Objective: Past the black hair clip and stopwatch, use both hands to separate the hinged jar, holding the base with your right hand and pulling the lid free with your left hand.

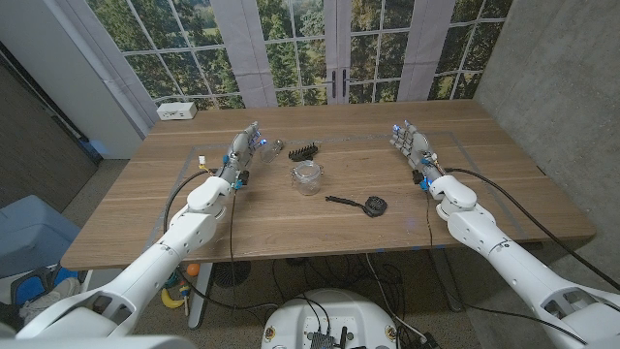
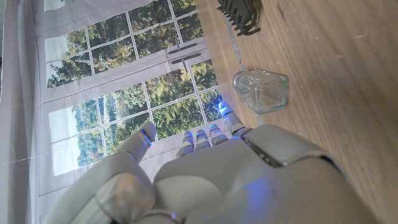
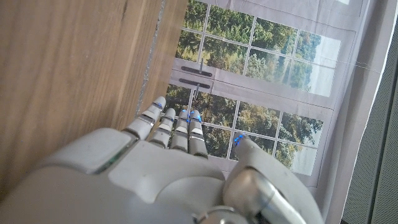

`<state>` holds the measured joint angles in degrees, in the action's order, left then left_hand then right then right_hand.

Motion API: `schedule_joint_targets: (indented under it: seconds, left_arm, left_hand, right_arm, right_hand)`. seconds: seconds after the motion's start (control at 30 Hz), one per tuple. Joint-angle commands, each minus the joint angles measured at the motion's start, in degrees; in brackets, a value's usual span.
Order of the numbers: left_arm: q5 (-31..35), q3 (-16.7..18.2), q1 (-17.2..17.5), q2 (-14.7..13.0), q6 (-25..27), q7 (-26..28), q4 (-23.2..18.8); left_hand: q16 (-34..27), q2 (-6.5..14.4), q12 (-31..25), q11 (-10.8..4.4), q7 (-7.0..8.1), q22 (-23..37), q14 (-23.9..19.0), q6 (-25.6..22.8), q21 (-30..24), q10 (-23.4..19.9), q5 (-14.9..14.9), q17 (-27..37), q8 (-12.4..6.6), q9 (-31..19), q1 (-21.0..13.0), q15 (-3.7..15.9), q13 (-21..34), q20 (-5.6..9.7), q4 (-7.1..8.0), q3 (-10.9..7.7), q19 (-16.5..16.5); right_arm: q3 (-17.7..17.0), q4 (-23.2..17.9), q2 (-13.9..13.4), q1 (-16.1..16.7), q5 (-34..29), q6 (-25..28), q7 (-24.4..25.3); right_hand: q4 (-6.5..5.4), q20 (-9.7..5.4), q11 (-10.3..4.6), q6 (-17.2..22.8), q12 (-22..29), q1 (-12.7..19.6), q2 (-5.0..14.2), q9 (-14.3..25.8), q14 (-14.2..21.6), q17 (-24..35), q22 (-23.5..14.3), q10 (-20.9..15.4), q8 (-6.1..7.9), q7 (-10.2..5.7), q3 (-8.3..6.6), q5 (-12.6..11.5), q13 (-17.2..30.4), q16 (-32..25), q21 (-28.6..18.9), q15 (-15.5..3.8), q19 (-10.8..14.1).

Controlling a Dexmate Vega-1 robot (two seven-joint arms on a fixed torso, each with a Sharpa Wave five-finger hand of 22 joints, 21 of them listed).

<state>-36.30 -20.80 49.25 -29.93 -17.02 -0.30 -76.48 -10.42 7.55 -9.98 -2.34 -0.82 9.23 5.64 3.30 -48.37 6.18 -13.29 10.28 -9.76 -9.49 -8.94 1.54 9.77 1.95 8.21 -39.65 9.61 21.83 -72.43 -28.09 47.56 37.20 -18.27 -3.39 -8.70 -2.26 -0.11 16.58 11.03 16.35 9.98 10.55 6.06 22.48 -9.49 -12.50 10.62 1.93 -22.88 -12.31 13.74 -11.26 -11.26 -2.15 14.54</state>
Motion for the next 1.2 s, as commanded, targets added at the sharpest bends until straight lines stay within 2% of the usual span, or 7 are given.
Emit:
schedule_joint_targets:
  seconds: [0.03, 0.13, 0.27, 0.37, 0.63, 0.8, 1.2]
  left_arm:
    - [2.5, 0.9, 3.0, -1.4, -0.8, 4.7, -5.0]
    - [2.5, 1.2, 3.7, -2.0, -0.3, 5.2, -6.4]
    - [2.6, 1.5, 4.5, -2.2, -0.2, 5.9, -7.4]
    - [2.8, 1.5, 4.6, -2.1, -0.6, 6.1, -7.4]
    - [4.1, 1.8, 5.7, -2.5, -0.5, 8.2, -9.8]
    - [4.6, 2.1, 6.0, -2.4, -1.0, 8.8, -10.2]
    - [3.5, 2.5, 6.1, -2.5, -1.3, 7.2, -9.6]
  left_hand:
    - [-0.4, 3.1, -0.5, -0.10, -0.10, 0.1, 0.5, 0.5, -0.3, 0.4, -0.3, 0.3, -0.32, -0.3, -0.4, -0.09, 0.2, 0.63, 0.02, -0.53, 1.5]
    - [-0.5, 3.0, -0.6, -0.08, -0.09, 0.1, 0.3, 0.4, -0.3, 0.2, -0.3, 0.3, -0.36, -0.3, -0.3, -0.04, 0.2, 0.61, 0.00, -0.58, 1.3]
    - [-0.5, 3.0, -0.7, -0.13, -0.05, 0.1, 0.3, 0.4, -0.1, 0.2, -0.4, 0.2, -0.40, -0.3, -0.2, 0.01, 0.2, 0.53, -0.02, -0.63, 1.1]
    - [-0.5, 3.0, -0.7, -0.19, -0.02, 0.1, 0.2, 0.3, -0.1, 0.1, -0.4, 0.2, -0.42, -0.3, -0.1, 0.01, 0.2, 0.45, -0.04, -0.67, 0.9]
    - [-0.5, 2.8, -0.7, -0.21, 0.01, 0.2, 0.3, 0.3, 0.2, 0.1, -0.5, 0.2, -0.45, -0.3, 0.1, -0.01, 0.2, 0.47, -0.08, -0.75, 0.6]
    - [-0.6, 2.8, -0.7, -0.21, 0.04, 0.2, 0.2, 0.3, 0.4, 0.1, -0.5, 0.2, -0.45, -0.3, 0.3, 0.06, 0.2, 0.40, -0.10, -0.79, 0.5]
    - [-0.7, 2.6, -0.9, -0.15, 0.24, 0.2, -0.1, 0.1, 0.7, -0.2, -0.6, 0.1, -0.53, -0.3, 0.6, -0.03, 0.2, 0.12, -0.20, -0.86, -0.1]
  right_arm:
    - [0.4, 6.2, 2.4, -2.2, 1.2, -4.3, -5.3]
    - [0.5, 7.6, 2.8, -2.8, 1.1, -5.3, -6.2]
    - [0.7, 8.4, 3.2, -3.1, 0.6, -6.6, -6.8]
    - [1.2, 8.5, 3.0, -3.4, -0.3, -6.8, -6.9]
    - [2.5, 13.2, 4.3, -6.5, -0.4, -7.8, -11.3]
    - [2.9, 14.4, 4.6, -7.5, -0.9, -8.1, -12.1]
    - [3.7, 10.9, 3.4, -6.1, -3.0, -7.5, -9.7]
  right_hand:
    - [0.71, -3.29, 0.37, 0.2, 0.2, 1.0, -0.25, 0.1, 0.8, -0.4, -0.3, -0.2, 0.36, 0.36, -0.45, -0.1, -0.1, -0.1, -0.5, -1.52, 0.6]
    - [1.15, -2.63, 0.55, 0.3, 0.3, 1.1, -0.66, 0.1, 1.2, -0.8, -0.3, -0.3, 0.39, 0.74, -0.49, 0.0, -0.2, -0.2, -0.5, -0.94, 0.9]
    - [3.33, 0.03, 1.98, 0.7, 0.5, 0.5, -4.01, 0.1, 2.6, -2.1, -0.3, -1.0, 0.59, 2.51, 1.11, 1.0, -0.8, -0.5, -0.7, 1.67, 2.4]
    - [3.97, 0.92, 2.49, 0.9, 0.5, 0.4, -4.77, 0.1, 2.9, -2.5, -0.3, -1.2, 0.63, 3.12, 1.57, 1.3, -0.9, -0.6, -0.7, 2.56, 2.9]
    - [4.84, 1.56, 3.18, 0.8, 0.5, 0.2, -6.08, 0.1, 3.1, -3.1, -0.3, -1.3, 0.57, 3.87, 2.22, 1.5, -1.1, -0.5, -0.7, 3.02, 3.2]
    - [5.34, 1.65, 3.24, 0.6, 0.5, 0.2, -6.71, 0.1, 3.1, -3.3, -0.3, -1.2, 0.50, 3.89, 2.49, 1.5, -1.2, -0.4, -0.6, 3.18, 3.2]
    - [6.20, 2.50, 3.36, 0.7, 0.5, 0.3, -7.28, 0.1, 4.0, -3.8, -0.4, -1.4, 0.53, 3.89, 2.82, 1.5, -1.3, -0.7, -0.7, 3.81, 3.9]
